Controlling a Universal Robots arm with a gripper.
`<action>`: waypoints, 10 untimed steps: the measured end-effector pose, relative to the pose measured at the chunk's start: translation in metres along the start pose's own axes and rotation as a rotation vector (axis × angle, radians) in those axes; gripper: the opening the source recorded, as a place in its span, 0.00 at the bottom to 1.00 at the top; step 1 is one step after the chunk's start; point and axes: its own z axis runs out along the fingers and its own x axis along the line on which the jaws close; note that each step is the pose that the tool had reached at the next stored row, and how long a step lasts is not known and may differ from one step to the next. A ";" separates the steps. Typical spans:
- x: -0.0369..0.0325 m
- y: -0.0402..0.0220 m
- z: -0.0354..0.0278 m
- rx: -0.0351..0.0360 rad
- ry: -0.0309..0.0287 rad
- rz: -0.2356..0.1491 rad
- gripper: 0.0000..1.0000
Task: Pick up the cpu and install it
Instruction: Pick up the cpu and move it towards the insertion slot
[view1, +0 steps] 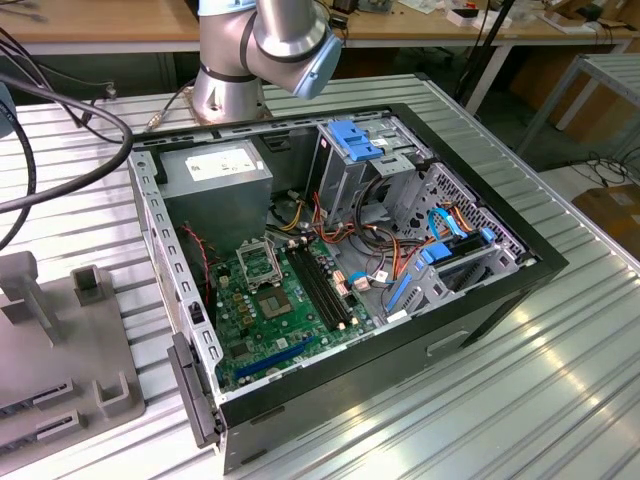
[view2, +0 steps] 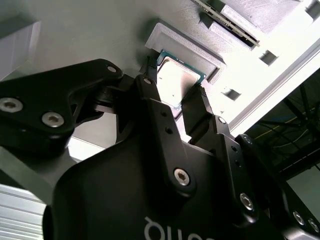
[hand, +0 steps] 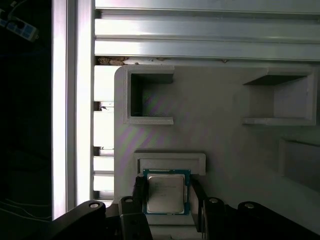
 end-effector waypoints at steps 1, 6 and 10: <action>0.0000 0.0000 0.0000 0.0000 0.0000 0.000 0.45; 0.0000 0.0000 0.0000 0.0001 0.0000 0.000 0.45; -0.0002 0.0001 -0.0009 0.0005 -0.0007 0.000 0.45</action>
